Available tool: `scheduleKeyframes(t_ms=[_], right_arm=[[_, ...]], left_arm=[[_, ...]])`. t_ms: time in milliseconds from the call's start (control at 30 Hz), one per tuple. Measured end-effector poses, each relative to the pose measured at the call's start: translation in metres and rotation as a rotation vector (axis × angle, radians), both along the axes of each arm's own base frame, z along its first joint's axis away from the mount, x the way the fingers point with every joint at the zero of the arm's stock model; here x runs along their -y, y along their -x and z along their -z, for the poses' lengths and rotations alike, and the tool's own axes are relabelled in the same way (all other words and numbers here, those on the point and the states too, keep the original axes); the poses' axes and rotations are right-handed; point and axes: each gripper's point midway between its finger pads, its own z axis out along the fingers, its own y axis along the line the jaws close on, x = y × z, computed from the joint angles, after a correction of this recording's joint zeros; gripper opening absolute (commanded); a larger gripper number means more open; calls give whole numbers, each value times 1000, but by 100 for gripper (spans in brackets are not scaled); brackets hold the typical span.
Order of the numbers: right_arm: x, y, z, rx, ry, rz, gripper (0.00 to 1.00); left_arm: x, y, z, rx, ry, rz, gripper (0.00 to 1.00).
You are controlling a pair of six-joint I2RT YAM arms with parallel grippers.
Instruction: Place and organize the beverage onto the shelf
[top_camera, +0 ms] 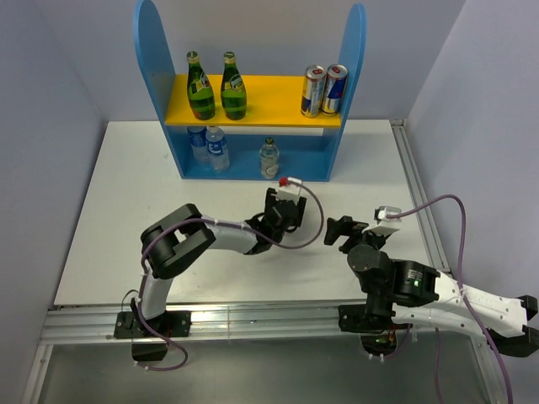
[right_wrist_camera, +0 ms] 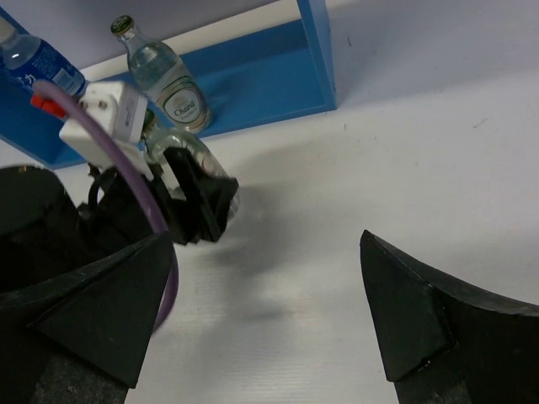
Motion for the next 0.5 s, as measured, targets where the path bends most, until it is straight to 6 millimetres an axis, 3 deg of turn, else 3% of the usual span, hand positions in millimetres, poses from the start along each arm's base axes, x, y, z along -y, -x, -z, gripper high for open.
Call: scheduleKeyframes(t_ms=[133,333,500], right_arm=[[0,0,-1,1,-8,-4,99],[-1,1,-1,0,-10,-11,99],[-1,2,-2,2,-20,-16,99]], left_arm=[[-10,-34,-9,8,-17,-50,0],[2,-72,-27,32,25,-56,0],[3,-96,-24,26,33,-67,0]])
